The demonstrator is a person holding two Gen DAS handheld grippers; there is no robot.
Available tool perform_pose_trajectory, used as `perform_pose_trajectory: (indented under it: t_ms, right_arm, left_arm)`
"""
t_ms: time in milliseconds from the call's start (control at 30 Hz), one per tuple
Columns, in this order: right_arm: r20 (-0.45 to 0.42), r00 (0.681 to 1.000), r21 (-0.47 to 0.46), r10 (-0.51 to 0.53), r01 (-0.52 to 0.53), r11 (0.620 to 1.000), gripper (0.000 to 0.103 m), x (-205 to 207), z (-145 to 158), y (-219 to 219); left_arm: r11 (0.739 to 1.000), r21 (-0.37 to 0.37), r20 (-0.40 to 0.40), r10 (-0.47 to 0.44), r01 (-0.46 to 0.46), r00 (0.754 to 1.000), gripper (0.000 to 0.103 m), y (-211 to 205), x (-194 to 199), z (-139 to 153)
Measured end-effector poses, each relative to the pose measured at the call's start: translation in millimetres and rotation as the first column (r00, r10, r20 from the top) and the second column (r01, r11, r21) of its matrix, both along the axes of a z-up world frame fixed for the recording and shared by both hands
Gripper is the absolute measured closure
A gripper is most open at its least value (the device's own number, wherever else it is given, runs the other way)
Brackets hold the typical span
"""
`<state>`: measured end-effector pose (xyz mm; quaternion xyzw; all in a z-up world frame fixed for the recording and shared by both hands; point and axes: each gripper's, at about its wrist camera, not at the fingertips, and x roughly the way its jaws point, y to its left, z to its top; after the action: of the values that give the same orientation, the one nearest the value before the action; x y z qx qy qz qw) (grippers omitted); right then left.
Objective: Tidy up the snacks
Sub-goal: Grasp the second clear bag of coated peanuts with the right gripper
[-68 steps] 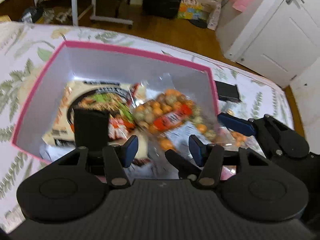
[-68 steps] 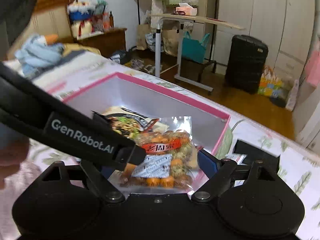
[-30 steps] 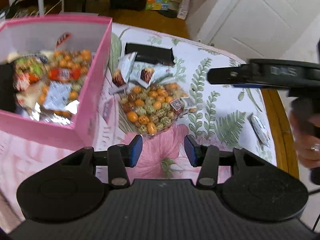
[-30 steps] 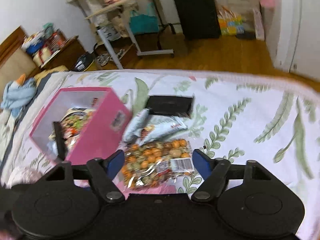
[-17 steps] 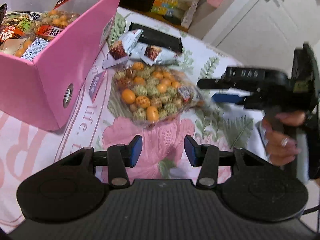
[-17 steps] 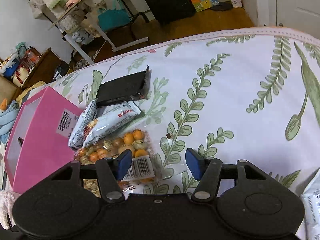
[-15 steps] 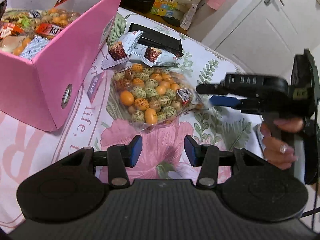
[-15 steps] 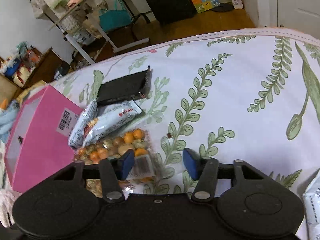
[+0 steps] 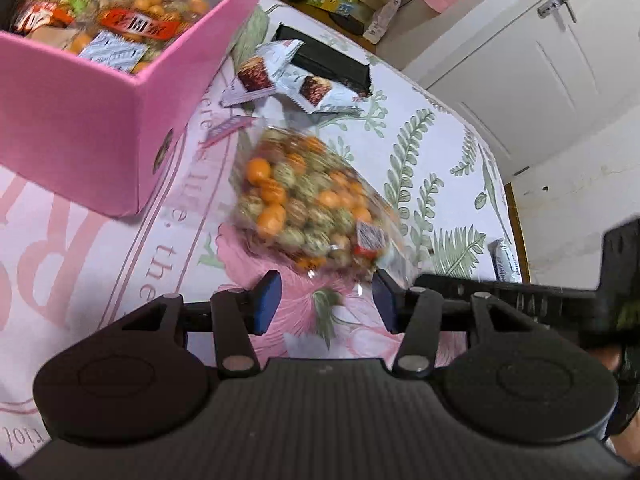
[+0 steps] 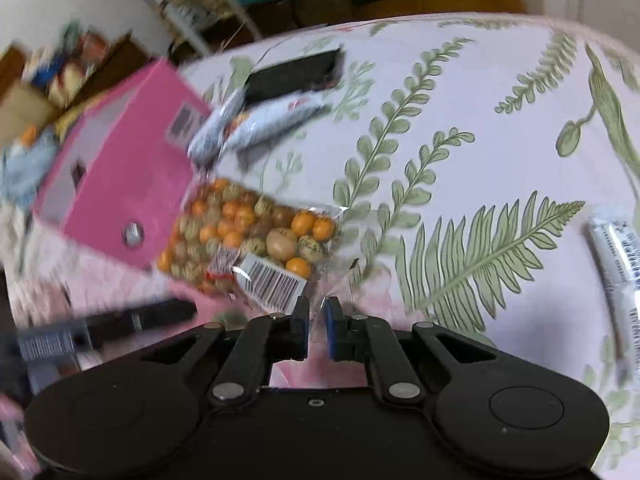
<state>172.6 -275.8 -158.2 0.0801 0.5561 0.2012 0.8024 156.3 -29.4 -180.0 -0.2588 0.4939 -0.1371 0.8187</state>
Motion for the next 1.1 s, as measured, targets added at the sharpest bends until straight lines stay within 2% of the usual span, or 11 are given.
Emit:
perform_pose_trajectory:
  t_ms: [167,233,300,433,533,633,667,800,933,1033,1100]
  right_arm:
    - [0.090,0.976,-0.183,0.200,-0.181,0.966,0.070,-10.8,15.3,18.2]
    - [0.131,0.954,-0.224,0.270,-0.237,0.945,0.031,-10.4,22.7,27.4]
    - [0.163,0.924,-0.275,0.346,-0.294,0.915,0.017,-7.1,23.7,41.9]
    - [0.151,0.797,-0.366,0.584,-0.504,0.782,0.013,2.8,14.4,80.4]
    - [0.139,0.717,-0.429,0.684,-0.579,0.694,0.012,9.0,3.7,101.8]
    - [0.112,0.685,-0.451,0.719,-0.610,0.652,0.006,21.9,-11.2,112.6]
    - [0.112,0.685,-0.432,0.720,-0.619,0.656,0.004,26.8,-14.8,113.2]
    - [0.118,0.733,-0.339,0.670,-0.604,0.721,0.000,40.3,-22.2,104.1]
    - [0.136,0.804,-0.286,0.579,-0.528,0.800,0.009,26.8,-17.1,94.1]
    - [0.107,0.833,-0.228,0.543,-0.511,0.829,0.010,14.8,-13.8,85.6]
    - [0.107,0.837,-0.219,0.537,-0.507,0.833,0.013,7.0,-13.6,81.7]
  left_arm:
    - [1.000,-0.026,-0.051,-0.005,0.003,0.999,0.053,4.3,5.0,-6.2]
    - [0.999,-0.035,-0.056,0.000,-0.002,0.998,0.053,6.0,6.3,-5.9]
    - [0.998,-0.060,-0.040,0.013,-0.016,0.999,0.050,9.1,7.4,-5.1]
    - [0.995,-0.090,-0.040,0.039,-0.042,0.998,0.048,13.8,12.8,-5.2]
    - [0.993,-0.105,-0.054,0.049,-0.054,0.997,0.048,17.1,14.1,-8.8]
    - [0.994,-0.095,-0.062,0.050,-0.056,0.997,0.048,16.1,14.8,-14.1]
    - [0.994,-0.093,-0.061,0.052,-0.057,0.997,0.048,15.7,14.9,-14.7]
    - [0.995,-0.087,-0.049,0.052,-0.057,0.997,0.048,14.5,15.7,-15.3]
    - [0.995,-0.087,-0.051,0.051,-0.055,0.997,0.050,15.4,16.5,-14.4]
    - [1.000,-0.014,-0.028,0.015,-0.016,0.999,0.051,10.2,16.7,-9.4]
    - [1.000,0.022,-0.026,-0.008,0.009,1.000,0.052,6.1,17.7,-6.7]
